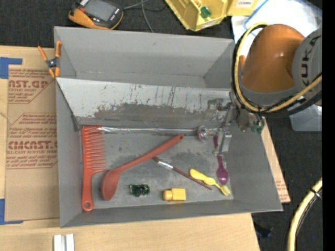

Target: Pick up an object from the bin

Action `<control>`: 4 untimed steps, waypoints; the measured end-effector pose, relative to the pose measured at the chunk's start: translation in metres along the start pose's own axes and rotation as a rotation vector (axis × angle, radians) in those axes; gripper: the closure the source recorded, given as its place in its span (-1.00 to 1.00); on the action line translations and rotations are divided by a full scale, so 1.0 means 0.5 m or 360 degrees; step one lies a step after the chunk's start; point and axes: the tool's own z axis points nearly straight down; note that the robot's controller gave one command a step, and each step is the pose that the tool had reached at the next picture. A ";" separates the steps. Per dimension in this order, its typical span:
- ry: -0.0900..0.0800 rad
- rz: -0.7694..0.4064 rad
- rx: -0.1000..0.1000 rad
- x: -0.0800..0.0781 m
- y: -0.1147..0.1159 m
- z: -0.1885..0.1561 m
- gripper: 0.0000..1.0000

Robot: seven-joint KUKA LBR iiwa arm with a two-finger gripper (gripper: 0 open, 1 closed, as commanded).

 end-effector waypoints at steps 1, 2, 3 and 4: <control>-0.0012 -0.0002 0.0001 -0.003 0.001 -0.008 -1.00; -0.0016 -0.0270 0.0003 0.028 0.049 0.130 -1.00; -0.0024 0.0077 0.0000 -0.003 0.086 0.217 -1.00; -0.0016 -0.1293 0.0011 -0.009 0.207 0.278 1.00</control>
Offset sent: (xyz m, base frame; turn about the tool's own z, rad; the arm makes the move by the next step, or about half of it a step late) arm -0.0244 0.0387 -0.1043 -0.2661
